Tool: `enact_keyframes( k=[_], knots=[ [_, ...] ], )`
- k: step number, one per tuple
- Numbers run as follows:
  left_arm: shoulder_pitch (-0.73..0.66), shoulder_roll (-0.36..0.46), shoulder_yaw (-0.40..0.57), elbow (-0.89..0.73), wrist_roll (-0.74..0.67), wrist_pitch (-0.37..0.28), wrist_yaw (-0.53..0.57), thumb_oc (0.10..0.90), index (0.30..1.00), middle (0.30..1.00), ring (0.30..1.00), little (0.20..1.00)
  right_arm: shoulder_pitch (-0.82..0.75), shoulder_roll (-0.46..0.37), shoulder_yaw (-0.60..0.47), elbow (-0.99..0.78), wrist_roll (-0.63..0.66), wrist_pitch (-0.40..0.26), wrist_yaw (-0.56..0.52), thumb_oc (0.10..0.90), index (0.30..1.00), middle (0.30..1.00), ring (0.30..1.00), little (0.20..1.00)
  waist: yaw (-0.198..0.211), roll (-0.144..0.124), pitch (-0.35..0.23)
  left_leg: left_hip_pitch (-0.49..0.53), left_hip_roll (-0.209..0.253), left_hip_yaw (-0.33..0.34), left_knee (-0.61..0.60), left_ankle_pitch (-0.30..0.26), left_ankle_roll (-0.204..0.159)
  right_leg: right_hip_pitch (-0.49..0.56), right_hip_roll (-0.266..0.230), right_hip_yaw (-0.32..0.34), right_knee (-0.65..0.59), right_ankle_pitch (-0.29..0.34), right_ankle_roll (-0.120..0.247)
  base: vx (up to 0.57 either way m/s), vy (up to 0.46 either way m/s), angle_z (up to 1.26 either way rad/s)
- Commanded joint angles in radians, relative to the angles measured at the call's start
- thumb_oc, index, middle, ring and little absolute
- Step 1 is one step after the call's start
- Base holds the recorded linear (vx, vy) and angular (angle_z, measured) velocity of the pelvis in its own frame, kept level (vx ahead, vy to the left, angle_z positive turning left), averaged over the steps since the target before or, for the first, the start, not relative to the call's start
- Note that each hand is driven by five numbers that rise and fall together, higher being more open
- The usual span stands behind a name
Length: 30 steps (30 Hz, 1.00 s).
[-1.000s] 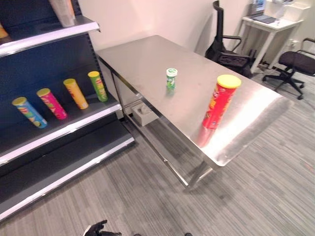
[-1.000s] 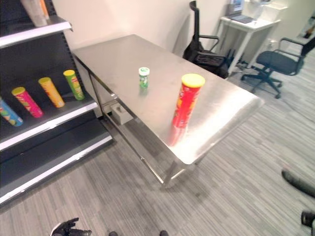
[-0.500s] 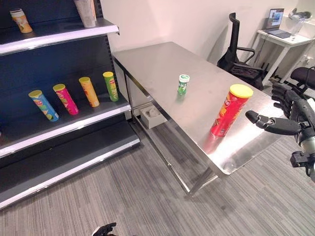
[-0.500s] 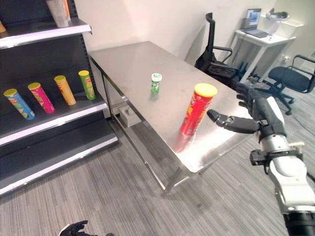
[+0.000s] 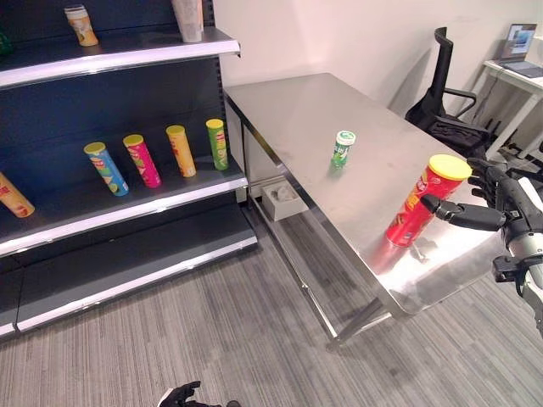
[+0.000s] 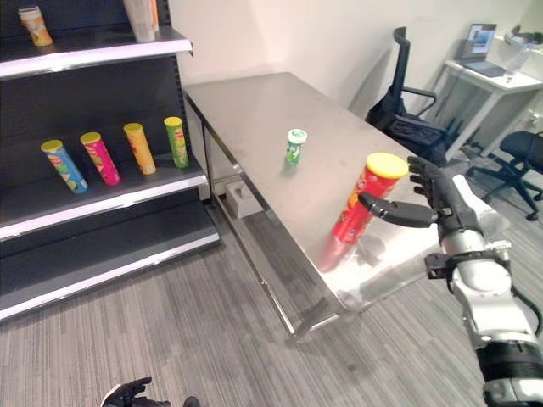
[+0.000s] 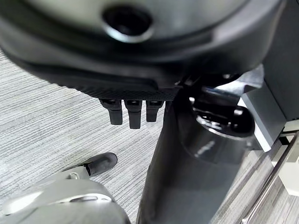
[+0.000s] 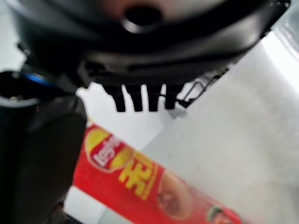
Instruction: Put the goods on the table back onto the shelves and tidy them up.
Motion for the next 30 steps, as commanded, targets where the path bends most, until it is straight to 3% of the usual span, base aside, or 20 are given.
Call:
enact_keyframes(
  k=[1, 14, 15, 16, 19, 20, 21, 26, 30],
  knots=[
    [-0.02, 0.025, -0.033, 0.032, 0.001, -0.018, 0.011, 0.8, 0.9, 0.9, 0.9, 0.9, -0.199, -0.128, -0.005, 0.016, -0.009, -0.061, -0.045, 0.8, 0.9, 0.9, 0.9, 0.9, 0.049, -0.024, -0.025, 0.073, 0.047, 0.007, 0.005, -0.102, -0.056, -0.05, -0.025, -0.017, 0.006, 0.037, 0.047, 0.03, -0.023, 0.05],
    [-0.012, 0.028, -0.049, 0.027, -0.006, -0.015, 0.015, 0.8, 0.9, 0.9, 0.9, 0.9, -0.309, -0.149, 0.134, 0.099, -0.022, -0.04, -0.029, 0.8, 0.9, 0.9, 0.9, 0.9, 0.068, -0.037, -0.017, 0.069, 0.06, -0.006, 0.005, -0.095, -0.065, -0.043, -0.015, -0.035, 0.006, 0.026, 0.04, 0.01, -0.009, 0.03],
    [-0.011, 0.029, -0.048, 0.025, -0.008, -0.016, 0.015, 0.8, 0.9, 0.9, 0.9, 0.9, -0.312, -0.148, 0.138, 0.1, -0.022, -0.039, -0.029, 0.773, 0.86, 0.86, 0.86, 0.86, 0.069, -0.037, -0.017, 0.068, 0.06, -0.006, 0.005, -0.094, -0.066, -0.042, -0.014, -0.037, 0.006, 0.025, 0.04, 0.0, 0.0, 0.0],
    [-0.011, 0.03, -0.047, 0.024, -0.01, -0.016, 0.014, 0.8, 0.9, 0.9, 0.9, 0.9, -0.317, -0.145, 0.142, 0.102, -0.023, -0.039, -0.03, 0.718, 0.778, 0.778, 0.778, 0.778, 0.069, -0.037, -0.017, 0.067, 0.061, -0.006, 0.005, -0.094, -0.066, -0.041, -0.014, -0.039, 0.006, 0.025, 0.039, 0.0, 0.0, 0.0],
    [-0.009, 0.031, -0.046, 0.023, -0.011, -0.015, 0.015, 0.8, 0.9, 0.9, 0.9, 0.9, -0.329, -0.141, 0.146, 0.104, -0.032, -0.041, -0.039, 0.491, 0.436, 0.436, 0.436, 0.436, 0.072, -0.037, -0.016, 0.066, 0.062, -0.007, 0.005, -0.093, -0.068, -0.041, -0.012, -0.042, 0.006, 0.023, 0.039, 0.0, 0.0, 0.0],
    [-0.012, 0.031, -0.046, 0.027, -0.01, -0.015, 0.019, 0.8, 0.9, 0.9, 0.9, 0.9, -0.343, -0.136, 0.151, 0.105, -0.047, -0.047, -0.055, 0.431, 0.347, 0.347, 0.347, 0.347, 0.075, -0.038, -0.016, 0.065, 0.063, -0.009, 0.005, -0.093, -0.069, -0.04, -0.011, -0.042, 0.006, 0.022, 0.038, 0.0, 0.0, 0.0],
    [-0.013, 0.031, -0.046, 0.026, -0.009, -0.015, 0.019, 0.8, 0.9, 0.9, 0.9, 0.9, -0.347, -0.138, 0.152, 0.105, -0.056, -0.047, -0.061, 0.4, 0.3, 0.3, 0.3, 0.3, 0.076, -0.038, -0.016, 0.065, 0.063, -0.01, 0.005, -0.092, -0.069, -0.04, -0.01, -0.042, 0.006, 0.021, 0.037, 0.02, -0.031, 0.0],
    [-0.01, 0.033, -0.041, 0.023, -0.008, -0.014, 0.024, 0.8, 0.9, 0.9, 0.9, 0.9, -0.369, -0.137, 0.155, 0.104, -0.076, -0.047, -0.083, 0.4, 0.3, 0.3, 0.3, 0.3, 0.081, -0.035, -0.015, 0.065, 0.067, -0.017, 0.005, -0.091, -0.071, -0.038, -0.007, -0.048, 0.006, 0.016, 0.035, 0.01, -0.023, 0.05],
    [0.002, 0.041, -0.011, 0.001, -0.009, -0.01, 0.026, 0.8, 0.9, 0.9, 0.9, 0.9, -0.288, -0.13, 0.049, -0.022, -0.108, -0.061, -0.118, 0.4, 0.3, 0.3, 0.3, 0.3, 0.082, -0.025, -0.016, 0.07, 0.078, -0.026, 0.005, -0.09, -0.076, -0.025, 0.004, -0.059, 0.006, -0.003, 0.025, 0.04, -0.096, 0.13]
  ],
)
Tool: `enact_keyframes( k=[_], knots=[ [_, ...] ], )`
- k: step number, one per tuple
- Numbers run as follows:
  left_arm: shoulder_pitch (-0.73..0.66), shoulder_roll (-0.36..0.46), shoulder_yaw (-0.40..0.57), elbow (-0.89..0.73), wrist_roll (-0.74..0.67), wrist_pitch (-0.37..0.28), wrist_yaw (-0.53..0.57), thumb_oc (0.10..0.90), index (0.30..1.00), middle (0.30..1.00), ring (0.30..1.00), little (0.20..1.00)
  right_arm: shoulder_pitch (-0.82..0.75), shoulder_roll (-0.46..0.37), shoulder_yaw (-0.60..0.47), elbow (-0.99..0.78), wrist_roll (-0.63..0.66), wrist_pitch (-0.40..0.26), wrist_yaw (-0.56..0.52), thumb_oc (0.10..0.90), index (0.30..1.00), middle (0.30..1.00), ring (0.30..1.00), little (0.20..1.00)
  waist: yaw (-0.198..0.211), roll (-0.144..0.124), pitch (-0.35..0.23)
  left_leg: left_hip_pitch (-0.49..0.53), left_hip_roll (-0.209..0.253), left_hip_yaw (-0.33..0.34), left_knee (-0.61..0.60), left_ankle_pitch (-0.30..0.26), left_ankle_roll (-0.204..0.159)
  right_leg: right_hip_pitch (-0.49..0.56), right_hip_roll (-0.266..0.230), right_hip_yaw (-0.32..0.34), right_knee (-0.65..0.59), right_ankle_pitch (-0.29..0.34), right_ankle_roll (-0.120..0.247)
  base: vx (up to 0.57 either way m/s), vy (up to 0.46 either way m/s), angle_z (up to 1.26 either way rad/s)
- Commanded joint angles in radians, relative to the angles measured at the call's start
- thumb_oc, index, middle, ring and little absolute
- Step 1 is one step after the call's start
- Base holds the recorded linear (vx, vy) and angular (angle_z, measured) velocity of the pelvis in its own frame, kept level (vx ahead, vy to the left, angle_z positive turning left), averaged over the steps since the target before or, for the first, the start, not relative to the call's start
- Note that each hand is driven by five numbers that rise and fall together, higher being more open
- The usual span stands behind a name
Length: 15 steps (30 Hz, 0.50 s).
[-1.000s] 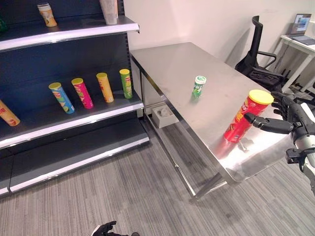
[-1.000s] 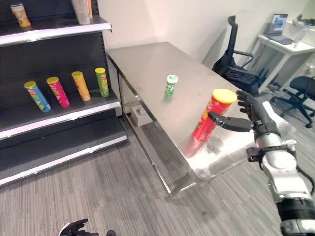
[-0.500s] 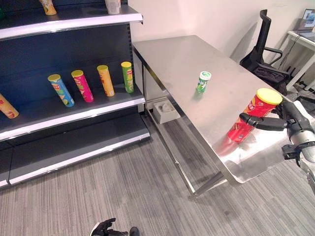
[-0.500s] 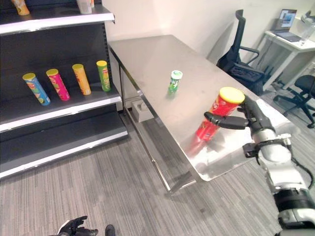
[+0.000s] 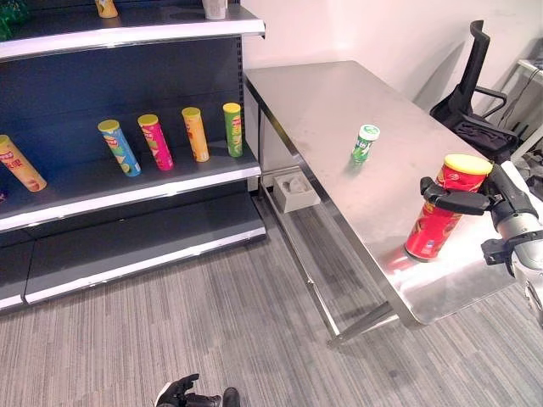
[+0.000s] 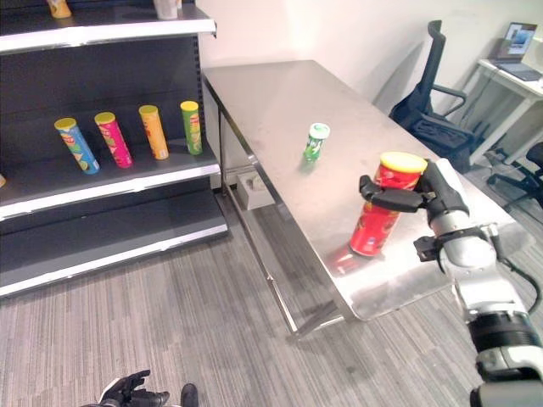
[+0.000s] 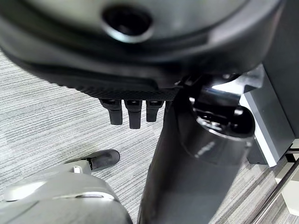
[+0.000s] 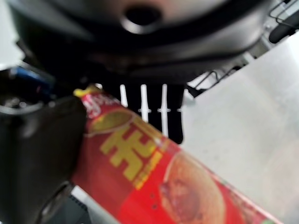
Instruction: Put the goods on the table back onto the shelves and tidy them up.
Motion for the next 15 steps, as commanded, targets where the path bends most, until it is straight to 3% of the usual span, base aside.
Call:
enact_keyframes(
  k=[1, 3, 5, 8, 11, 12, 15],
  knots=[
    [0.012, 0.039, -0.034, 0.016, 0.02, -0.009, 0.023, 0.8, 0.9, 0.9, 0.9, 0.9, -0.116, -0.091, -0.112, -0.131, -0.023, -0.094, -0.101, 0.4, 0.3, 0.3, 0.3, 0.3, 0.05, -0.005, -0.053, 0.085, 0.079, 0.015, 0.005, -0.096, -0.073, -0.038, 0.0, -0.013, 0.007, 0.01, 0.027, 0.02, -0.065, 0.21],
    [0.023, 0.04, -0.01, -0.007, 0.015, -0.008, 0.027, 0.8, 0.9, 0.9, 0.9, 0.9, -0.077, -0.045, -0.211, -0.254, -0.055, -0.123, -0.157, 0.4, 0.3, 0.3, 0.3, 0.3, 0.054, 0.007, -0.051, 0.083, 0.093, 0.0, 0.005, -0.09, -0.078, -0.036, 0.013, -0.013, 0.007, -0.006, 0.016, 0.02, -0.121, 0.11],
    [0.025, 0.045, -0.004, -0.014, 0.01, -0.006, 0.027, 0.8, 0.9, 0.9, 0.9, 0.9, -0.06, -0.025, -0.236, -0.287, -0.064, -0.125, -0.169, 0.4, 0.3, 0.3, 0.3, 0.3, 0.058, 0.008, -0.049, 0.079, 0.099, -0.005, 0.011, -0.089, -0.081, -0.036, 0.018, -0.014, 0.007, -0.01, 0.013, -0.01, -0.102, 0.13],
    [0.026, 0.055, 0.01, -0.035, -0.012, -0.003, 0.038, 0.8, 0.9, 0.9, 0.9, 0.9, -0.072, 0.032, -0.272, -0.376, -0.084, -0.145, -0.216, 0.4, 0.3, 0.3, 0.3, 0.3, 0.077, 0.007, -0.007, -0.004, 0.11, -0.047, 0.149, -0.108, -0.088, -0.036, 0.026, -0.019, 0.007, -0.025, -0.008, -0.11, -0.083, 0.12],
    [0.011, 0.056, 0.015, -0.038, -0.033, -0.003, 0.052, 0.8, 0.9, 0.9, 0.9, 0.9, -0.082, 0.077, -0.296, -0.459, -0.093, -0.16, -0.242, 0.4, 0.3, 0.3, 0.3, 0.3, 0.098, 0.002, 0.029, -0.117, 0.088, -0.097, 0.26, -0.117, -0.105, -0.037, 0.02, -0.068, 0.007, -0.026, -0.017, -0.12, -0.038, 0.52],
    [0.018, 0.056, 0.015, -0.038, -0.028, -0.002, 0.05, 0.8, 0.9, 0.9, 0.9, 0.9, -0.075, 0.088, -0.307, -0.475, -0.095, -0.157, -0.242, 0.4, 0.3, 0.3, 0.3, 0.3, 0.099, 0.003, 0.028, -0.11, 0.101, -0.101, 0.245, -0.114, -0.105, -0.031, 0.023, -0.077, 0.007, -0.027, -0.015, 0.04, 0.124, 0.64],
    [0.009, 0.07, 0.01, -0.018, -0.009, -0.004, 0.057, 0.8, 0.9, 0.9, 0.9, 0.9, -0.086, 0.11, -0.299, -0.515, -0.081, -0.172, -0.245, 0.4, 0.3, 0.3, 0.3, 0.3, 0.098, -0.011, 0.033, -0.108, 0.216, -0.108, 0.14, -0.023, -0.126, -0.039, -0.003, -0.109, 0.01, -0.018, 0.007, 0.01, 0.23, 0.42]
  ],
)
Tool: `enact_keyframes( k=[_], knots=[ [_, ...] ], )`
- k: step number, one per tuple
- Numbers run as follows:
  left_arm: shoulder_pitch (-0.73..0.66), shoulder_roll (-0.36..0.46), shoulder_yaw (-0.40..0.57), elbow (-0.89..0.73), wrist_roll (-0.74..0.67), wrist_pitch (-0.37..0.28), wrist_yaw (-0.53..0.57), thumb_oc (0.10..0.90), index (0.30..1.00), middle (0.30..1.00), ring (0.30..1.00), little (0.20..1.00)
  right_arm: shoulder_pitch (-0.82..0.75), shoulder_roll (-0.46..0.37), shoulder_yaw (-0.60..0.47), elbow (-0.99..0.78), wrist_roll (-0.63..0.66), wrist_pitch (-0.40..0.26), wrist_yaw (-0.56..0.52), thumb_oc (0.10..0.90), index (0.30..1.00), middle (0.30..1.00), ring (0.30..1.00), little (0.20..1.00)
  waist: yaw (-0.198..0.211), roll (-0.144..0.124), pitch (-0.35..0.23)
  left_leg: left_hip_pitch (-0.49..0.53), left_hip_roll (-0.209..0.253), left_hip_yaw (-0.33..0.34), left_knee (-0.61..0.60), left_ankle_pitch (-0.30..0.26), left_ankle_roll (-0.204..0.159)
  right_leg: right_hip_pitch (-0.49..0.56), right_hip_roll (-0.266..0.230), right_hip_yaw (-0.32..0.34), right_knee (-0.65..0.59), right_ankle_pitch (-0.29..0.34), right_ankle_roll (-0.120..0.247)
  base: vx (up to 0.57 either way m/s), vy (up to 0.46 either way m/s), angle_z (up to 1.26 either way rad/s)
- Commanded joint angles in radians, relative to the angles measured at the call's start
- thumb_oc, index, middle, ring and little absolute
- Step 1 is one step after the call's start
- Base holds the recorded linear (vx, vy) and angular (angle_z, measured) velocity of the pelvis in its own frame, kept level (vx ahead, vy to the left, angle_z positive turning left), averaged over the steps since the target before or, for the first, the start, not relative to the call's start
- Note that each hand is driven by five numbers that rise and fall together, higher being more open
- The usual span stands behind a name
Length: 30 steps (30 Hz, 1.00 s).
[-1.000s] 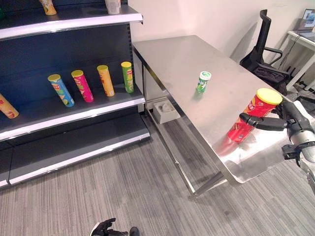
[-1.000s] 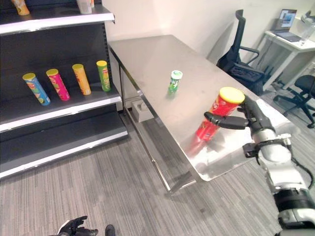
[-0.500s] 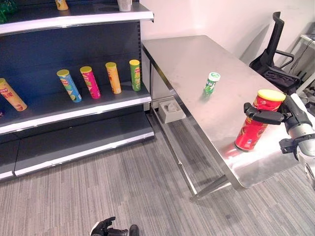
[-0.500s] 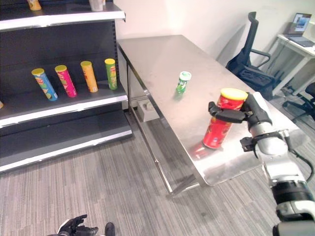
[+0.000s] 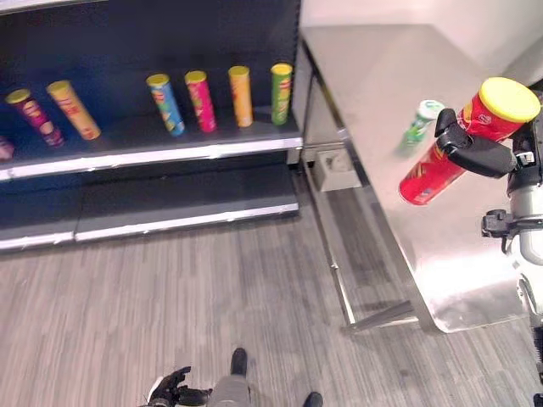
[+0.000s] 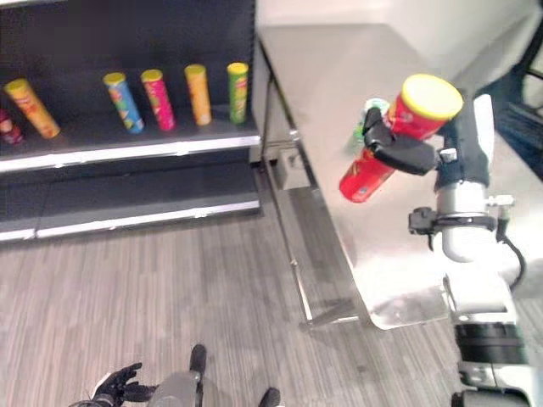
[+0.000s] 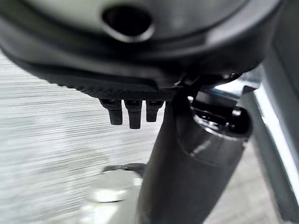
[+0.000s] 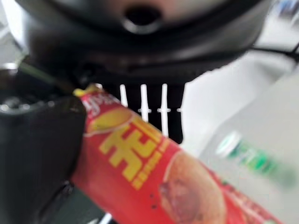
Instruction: Put the goods on the table back onto the shelves and tidy them up.
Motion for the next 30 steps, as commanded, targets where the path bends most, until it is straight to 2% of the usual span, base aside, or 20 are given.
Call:
enact_keyframes(
  k=[1, 3, 4, 5, 6, 8, 10, 11, 12, 13, 16, 17, 18, 19, 20, 21, 22, 27, 28, 30],
  knots=[
    [-0.032, 0.062, -0.043, 0.001, 0.008, -0.017, 0.038, 0.8, 0.9, 0.9, 0.9, 0.9, -0.127, -0.095, -0.072, -0.093, 0.01, -0.134, -0.068, 0.4, 0.3, 0.3, 0.3, 0.3, -0.02, -0.031, -0.087, 0.049, 0.178, 0.044, -0.077, 0.012, -0.058, -0.029, -0.064, 0.026, 0.012, -0.014, 0.106, 0.02, 0.334, 0.38],
    [-0.044, 0.068, -0.052, -0.002, 0.021, -0.02, 0.042, 0.8, 0.9, 0.9, 0.9, 0.9, -0.12, -0.102, -0.078, -0.102, -0.003, -0.131, -0.078, 0.4, 0.3, 0.3, 0.3, 0.3, -0.035, -0.014, -0.094, 0.04, 0.248, 0.11, -0.151, 0.05, -0.079, -0.013, -0.091, 0.019, 0.01, -0.035, 0.131, 0.11, 0.482, 0.76],
    [-0.04, 0.066, -0.055, -0.005, 0.031, -0.017, 0.04, 0.8, 0.9, 0.9, 0.9, 0.9, -0.105, -0.106, -0.081, -0.109, -0.013, -0.116, -0.067, 0.4, 0.3, 0.3, 0.3, 0.3, -0.036, 0.026, -0.119, 0.043, 0.258, 0.145, -0.168, 0.068, -0.103, -0.007, -0.109, -0.011, 0.018, -0.018, 0.143, 0.22, 0.863, 0.93],
    [-0.053, 0.063, -0.066, 0.017, 0.06, -0.011, 0.036, 0.8, 0.9, 0.9, 0.9, 0.9, -0.073, -0.109, -0.104, -0.121, -0.042, -0.103, -0.066, 0.4, 0.3, 0.3, 0.3, 0.3, -0.043, 0.045, -0.146, 0.042, 0.224, 0.167, -0.168, 0.045, -0.112, 0.006, -0.172, -0.045, 0.029, 0.006, 0.166, 0.21, 0.842, 0.78],
    [-0.063, 0.068, -0.07, 0.025, 0.068, -0.009, 0.039, 0.8, 0.9, 0.9, 0.9, 0.9, -0.065, -0.094, -0.104, -0.132, -0.051, -0.094, -0.06, 0.4, 0.3, 0.3, 0.3, 0.3, -0.043, 0.045, -0.153, 0.047, 0.194, 0.17, -0.168, 0.035, -0.105, 0.004, -0.212, -0.048, 0.051, 0.022, 0.174, 0.32, 0.863, 0.76],
    [-0.061, 0.107, -0.063, 0.01, 0.088, -0.016, 0.044, 0.8, 0.9, 0.9, 0.9, 0.9, -0.102, -0.038, -0.056, -0.137, -0.065, -0.086, -0.062, 0.4, 0.3, 0.3, 0.3, 0.3, -0.032, 0.026, -0.152, 0.087, 0.05, 0.213, -0.168, -0.038, -0.009, -0.053, -0.397, -0.043, 0.239, 0.169, 0.197, 0.31, 0.79, 1.01],
    [-0.062, 0.12, -0.048, 0.003, 0.078, -0.013, 0.052, 0.8, 0.9, 0.9, 0.9, 0.9, -0.122, -0.022, -0.023, -0.136, -0.066, -0.08, -0.057, 0.4, 0.3, 0.3, 0.3, 0.3, -0.028, 0.026, -0.138, 0.12, 0.004, 0.224, -0.168, -0.085, 0.024, -0.089, -0.443, -0.015, 0.355, 0.189, 0.204, 0.19, 0.436, 0.46],
    [-0.062, 0.12, -0.047, 0.003, 0.078, -0.013, 0.052, 0.8, 0.9, 0.9, 0.9, 0.9, -0.123, -0.022, -0.023, -0.135, -0.066, -0.081, -0.057, 0.4, 0.3, 0.3, 0.3, 0.3, -0.027, 0.025, -0.138, 0.12, 0.003, 0.225, -0.168, -0.085, 0.024, -0.091, -0.445, -0.013, 0.357, 0.188, 0.204, 0.17, 0.516, -0.01],
    [-0.054, 0.122, -0.038, -0.025, 0.069, -0.011, 0.048, 0.8, 0.9, 0.9, 0.9, 0.9, -0.1, -0.018, -0.021, -0.139, -0.071, -0.071, -0.039, 0.4, 0.3, 0.3, 0.3, 0.3, -0.056, 0.043, -0.108, 0.149, -0.043, 0.223, -0.168, -0.092, 0.065, -0.19, -0.368, 0.078, 0.438, 0.165, 0.162, 0.12, 0.368, 0.11],
    [-0.054, 0.121, -0.038, -0.026, 0.069, -0.011, 0.048, 0.8, 0.9, 0.9, 0.9, 0.9, -0.099, -0.018, -0.022, -0.14, -0.071, -0.071, -0.039, 0.4, 0.3, 0.3, 0.3, 0.3, -0.054, 0.044, -0.108, 0.151, -0.042, 0.226, -0.168, -0.093, 0.064, -0.192, -0.367, 0.081, 0.44, 0.164, 0.161, 0.2, 0.45, 0.47],
    [-0.053, 0.114, -0.041, -0.039, 0.068, -0.012, 0.039, 0.8, 0.9, 0.9, 0.9, 0.9, -0.096, -0.012, -0.025, -0.142, -0.064, -0.073, -0.035, 0.4, 0.3, 0.3, 0.3, 0.3, -0.062, 0.057, -0.089, 0.186, -0.056, 0.22, -0.168, -0.117, 0.07, -0.24, -0.278, 0.071, 0.378, 0.089, 0.135, 0.2, 0.122, 0.4],
    [-0.053, 0.103, -0.043, -0.038, 0.069, -0.011, 0.032, 0.8, 0.9, 0.9, 0.9, 0.9, -0.085, -0.002, -0.032, -0.143, -0.059, -0.077, -0.033, 0.4, 0.3, 0.3, 0.3, 0.3, -0.073, 0.052, -0.073, 0.212, -0.078, 0.203, -0.168, -0.132, 0.076, -0.288, -0.197, 0.086, 0.317, 0.075, 0.125, 0.27, 0.071, 0.08],
    [-0.05, 0.097, -0.041, -0.036, 0.075, -0.008, 0.027, 0.8, 0.9, 0.9, 0.9, 0.9, -0.073, -0.002, -0.038, -0.141, -0.059, -0.079, -0.032, 0.4, 0.3, 0.3, 0.3, 0.3, -0.078, 0.047, -0.066, 0.229, -0.088, 0.197, -0.168, -0.142, 0.075, -0.312, -0.159, 0.089, 0.265, 0.085, 0.13, 0.22, 0.065, -0.19],
    [-0.05, 0.098, -0.042, -0.036, 0.075, -0.008, 0.027, 0.8, 0.9, 0.9, 0.9, 0.9, -0.071, -0.002, -0.039, -0.141, -0.059, -0.079, -0.031, 0.4, 0.3, 0.3, 0.3, 0.3, -0.077, 0.05, -0.066, 0.232, -0.084, 0.198, -0.168, -0.144, 0.074, -0.307, -0.154, 0.088, 0.256, 0.088, 0.129, 0.24, 0.026, -0.16],
    [-0.046, 0.084, -0.039, -0.033, 0.085, -0.006, 0.016, 0.8, 0.9, 0.9, 0.9, 0.9, -0.048, 0.004, -0.047, -0.139, -0.061, -0.083, -0.033, 0.4, 0.3, 0.3, 0.3, 0.3, -0.088, 0.039, -0.059, 0.257, -0.104, 0.186, -0.168, -0.165, 0.071, -0.341, -0.111, 0.069, 0.161, 0.129, 0.142, 0.23, 0.025, 0.06],
    [-0.05, 0.078, -0.042, -0.035, 0.096, -0.007, 0.015, 0.8, 0.9, 0.9, 0.9, 0.9, -0.04, 0.008, -0.052, -0.138, -0.062, -0.084, -0.033, 0.4, 0.3, 0.3, 0.3, 0.3, -0.096, 0.034, -0.056, 0.264, -0.113, 0.177, -0.168, -0.174, 0.072, -0.352, -0.102, 0.073, 0.132, 0.144, 0.149, 0.38, -0.022, 0.27],
    [-0.042, 0.072, -0.058, -0.05, 0.123, -0.01, 0.004, 0.8, 0.9, 0.9, 0.9, 0.9, -0.012, 0.014, -0.062, -0.142, -0.066, -0.083, -0.028, 0.4, 0.3, 0.3, 0.3, 0.3, -0.104, 0.019, -0.072, 0.274, -0.131, 0.157, -0.168, -0.196, 0.076, -0.3, -0.08, 0.095, 0.057, 0.157, 0.141, 0.29, -0.071, 0.81],
    [-0.025, 0.051, -0.067, -0.081, 0.11, -0.011, 0.004, 0.8, 0.9, 0.9, 0.9, 0.9, -0.003, 0.024, -0.054, -0.159, -0.074, -0.086, -0.019, 0.4, 0.3, 0.3, 0.3, 0.3, -0.102, 0.028, -0.103, 0.294, -0.107, 0.153, -0.145, -0.214, 0.062, -0.255, -0.071, 0.055, 0.055, 0.142, 0.128, 0.2, -0.111, 0.47],
    [-0.022, 0.053, -0.068, -0.101, 0.102, -0.009, -0.001, 0.8, 0.9, 0.9, 0.9, 0.9, -0.005, 0.025, -0.039, -0.159, -0.074, -0.089, -0.014, 0.4, 0.3, 0.3, 0.3, 0.3, -0.099, 0.026, -0.101, 0.266, -0.08, 0.16, -0.033, -0.267, 0.042, -0.227, -0.066, 0.042, 0.055, 0.118, 0.118, 0.19, -0.187, 0.25],
    [-0.02, 0.049, -0.063, -0.111, 0.08, -0.01, 0.0, 0.8, 0.9, 0.9, 0.9, 0.9, -0.005, 0.036, -0.021, -0.168, -0.077, -0.09, -0.007, 0.4, 0.3, 0.3, 0.3, 0.3, -0.089, 0.017, -0.088, 0.204, -0.061, 0.169, 0.121, -0.292, 0.008, -0.191, -0.066, 0.035, 0.043, 0.094, 0.098, 0.12, -0.17, 0.01]
  ],
)
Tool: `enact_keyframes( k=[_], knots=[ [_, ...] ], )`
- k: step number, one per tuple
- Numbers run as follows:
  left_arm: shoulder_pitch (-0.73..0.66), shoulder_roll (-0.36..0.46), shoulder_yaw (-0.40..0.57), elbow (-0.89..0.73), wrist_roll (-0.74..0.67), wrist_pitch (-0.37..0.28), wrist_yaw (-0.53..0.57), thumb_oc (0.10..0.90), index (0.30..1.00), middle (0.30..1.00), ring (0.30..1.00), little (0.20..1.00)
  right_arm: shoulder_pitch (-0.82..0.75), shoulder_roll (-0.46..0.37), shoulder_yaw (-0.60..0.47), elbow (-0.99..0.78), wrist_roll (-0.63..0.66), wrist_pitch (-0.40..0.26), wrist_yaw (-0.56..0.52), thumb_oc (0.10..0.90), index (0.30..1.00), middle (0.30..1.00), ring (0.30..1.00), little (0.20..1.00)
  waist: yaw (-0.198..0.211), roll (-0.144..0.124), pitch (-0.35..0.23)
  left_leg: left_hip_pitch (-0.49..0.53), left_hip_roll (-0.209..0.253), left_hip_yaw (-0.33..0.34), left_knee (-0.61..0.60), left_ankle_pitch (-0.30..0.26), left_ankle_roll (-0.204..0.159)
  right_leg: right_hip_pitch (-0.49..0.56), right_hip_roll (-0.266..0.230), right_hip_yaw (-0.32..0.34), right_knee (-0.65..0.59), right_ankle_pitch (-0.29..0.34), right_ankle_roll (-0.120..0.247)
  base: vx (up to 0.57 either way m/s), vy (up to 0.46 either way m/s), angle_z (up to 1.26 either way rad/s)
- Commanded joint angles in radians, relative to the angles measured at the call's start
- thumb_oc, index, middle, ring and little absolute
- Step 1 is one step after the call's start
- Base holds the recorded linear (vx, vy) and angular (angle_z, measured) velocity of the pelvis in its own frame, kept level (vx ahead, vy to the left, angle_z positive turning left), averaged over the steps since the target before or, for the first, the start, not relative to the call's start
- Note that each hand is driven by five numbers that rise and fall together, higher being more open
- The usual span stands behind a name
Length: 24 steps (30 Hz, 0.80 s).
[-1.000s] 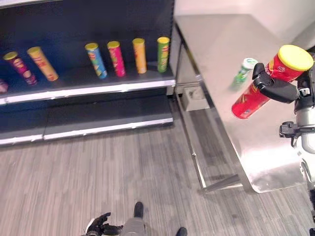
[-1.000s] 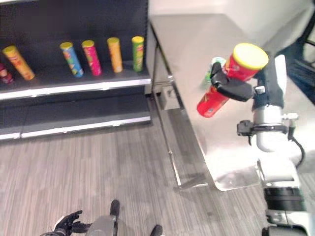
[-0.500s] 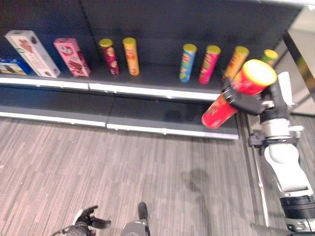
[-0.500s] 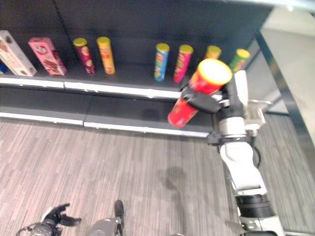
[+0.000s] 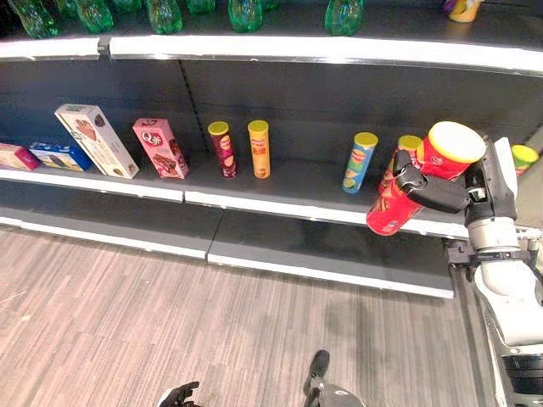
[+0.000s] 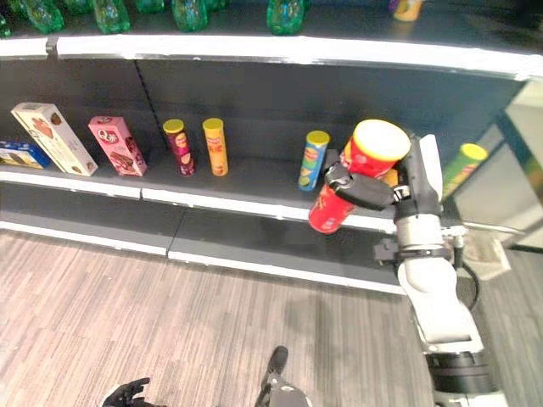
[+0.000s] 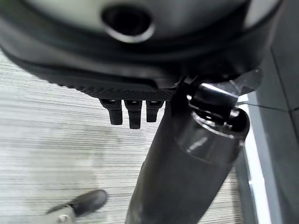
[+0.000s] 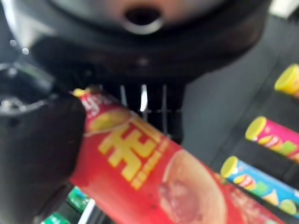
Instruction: Put the goods on the table back onto the shelves and tidy them up.
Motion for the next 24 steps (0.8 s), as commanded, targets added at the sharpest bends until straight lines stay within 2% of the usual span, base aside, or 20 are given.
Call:
enact_keyframes(
  k=[1, 3, 5, 7, 9, 11, 13, 15, 17, 19, 22, 24],
  knots=[
    [-0.028, 0.072, -0.021, -0.046, -0.021, -0.04, 0.01, 0.8, 0.9, 0.9, 0.9, 0.9, -0.148, -0.031, -0.072, -0.083, -0.004, -0.097, -0.021, 0.4, 0.3, 0.3, 0.3, 0.3, 0.004, -0.062, 0.018, -0.157, 0.09, 0.018, 0.265, -0.046, -0.073, 0.131, -0.091, 0.02, 0.019, -0.12, 0.203, 0.03, -0.122, -0.01],
    [-0.028, 0.071, -0.024, -0.063, -0.029, -0.042, 0.012, 0.8, 0.9, 0.9, 0.9, 0.9, -0.15, -0.019, -0.061, -0.086, -0.002, -0.1, -0.017, 0.4, 0.3, 0.3, 0.3, 0.3, 0.016, -0.059, 0.038, -0.244, 0.118, 0.0, 0.422, 0.013, -0.106, 0.16, -0.077, 0.005, 0.002, -0.142, 0.178, 0.01, -0.088, -0.04],
    [-0.024, 0.072, -0.028, -0.079, -0.036, -0.04, 0.007, 0.8, 0.9, 0.9, 0.9, 0.9, -0.152, -0.022, -0.05, -0.078, 0.001, -0.095, -0.011, 0.4, 0.3, 0.3, 0.3, 0.3, 0.022, -0.058, 0.049, -0.287, 0.158, 0.009, 0.432, 0.045, -0.109, 0.178, -0.074, -0.009, -0.005, -0.163, 0.173, 0.06, -0.011, -0.04],
    [-0.02, 0.068, -0.034, -0.078, -0.024, -0.037, 0.005, 0.8, 0.9, 0.9, 0.9, 0.9, -0.155, -0.021, -0.039, -0.071, 0.003, -0.092, -0.008, 0.4, 0.3, 0.3, 0.3, 0.3, 0.022, -0.063, 0.044, -0.284, 0.187, 0.037, 0.31, 0.025, -0.089, 0.187, -0.085, -0.009, -0.009, -0.169, 0.189, 0.14, 0.086, 0.04],
    [-0.017, 0.07, -0.037, -0.076, -0.015, -0.037, 0.007, 0.8, 0.9, 0.9, 0.9, 0.9, -0.157, -0.023, -0.027, -0.063, 0.0, -0.092, -0.003, 0.4, 0.3, 0.3, 0.3, 0.3, 0.026, -0.055, 0.038, -0.275, 0.214, 0.022, 0.154, 0.081, -0.089, 0.188, -0.089, 0.004, -0.009, -0.173, 0.2, 0.15, 0.163, 0.0],
    [-0.022, 0.072, -0.038, -0.056, -0.017, -0.04, 0.017, 0.8, 0.9, 0.9, 0.9, 0.9, -0.165, -0.027, 0.002, -0.045, 0.0, -0.096, 0.002, 0.4, 0.3, 0.3, 0.3, 0.3, 0.044, -0.038, 0.035, -0.285, 0.238, -0.042, -0.005, 0.185, -0.103, 0.194, -0.077, 0.029, -0.009, -0.196, 0.204, 0.16, 0.179, -0.12],
    [-0.019, 0.067, -0.039, -0.043, -0.018, -0.04, 0.021, 0.8, 0.9, 0.9, 0.9, 0.9, -0.177, -0.036, 0.025, -0.04, -0.004, -0.091, 0.013, 0.4, 0.3, 0.3, 0.3, 0.3, 0.052, -0.017, 0.029, -0.279, 0.243, -0.1, -0.109, 0.229, -0.125, 0.206, -0.071, 0.054, -0.009, -0.213, 0.208, 0.18, 0.182, -0.29],
    [-0.018, 0.058, -0.039, -0.018, -0.007, -0.04, 0.025, 0.8, 0.9, 0.9, 0.9, 0.9, -0.173, -0.038, 0.027, -0.038, -0.018, -0.089, 0.015, 0.4, 0.3, 0.3, 0.3, 0.3, 0.044, 0.003, 0.011, -0.269, 0.237, -0.105, -0.126, 0.224, -0.135, 0.219, -0.076, 0.058, -0.009, -0.213, 0.214, 0.14, 0.169, -0.38],
    [-0.014, 0.055, -0.04, -0.008, 0.002, -0.041, 0.028, 0.8, 0.9, 0.9, 0.9, 0.9, -0.17, -0.038, 0.028, -0.034, -0.03, -0.083, 0.012, 0.4, 0.3, 0.3, 0.3, 0.3, 0.041, 0.009, 0.003, -0.257, 0.226, -0.098, -0.126, 0.219, -0.135, 0.225, -0.084, 0.064, -0.007, -0.209, 0.215, 0.1, 0.147, -0.28],
    [-0.008, 0.054, -0.038, 0.012, 0.022, -0.039, 0.023, 0.8, 0.9, 0.9, 0.9, 0.9, -0.161, -0.027, 0.035, -0.038, -0.064, -0.071, 0.014, 0.4, 0.3, 0.3, 0.3, 0.3, 0.044, 0.006, -0.012, -0.23, 0.204, -0.078, -0.126, 0.205, -0.124, 0.236, -0.109, 0.069, 0.002, -0.198, 0.222, 0.17, 0.232, -0.19],
    [0.005, 0.064, -0.036, 0.047, 0.043, -0.037, 0.039, 0.8, 0.9, 0.9, 0.9, 0.9, -0.188, 0.031, 0.082, -0.023, -0.09, -0.053, 0.01, 0.4, 0.3, 0.3, 0.3, 0.3, 0.063, -0.002, -0.017, -0.176, 0.157, -0.036, -0.123, 0.171, -0.077, 0.233, -0.166, 0.104, 0.039, -0.182, 0.242, 0.13, 0.236, -0.21],
    [0.005, 0.063, -0.034, 0.056, 0.04, -0.035, 0.042, 0.8, 0.9, 0.9, 0.9, 0.9, -0.194, 0.046, 0.089, -0.018, -0.106, -0.05, -0.001, 0.4, 0.3, 0.3, 0.3, 0.3, 0.067, -0.005, -0.018, -0.169, 0.148, -0.025, -0.123, 0.164, -0.069, 0.231, -0.178, 0.112, 0.047, -0.179, 0.248, 0.06, 0.115, -0.2]
  ],
)
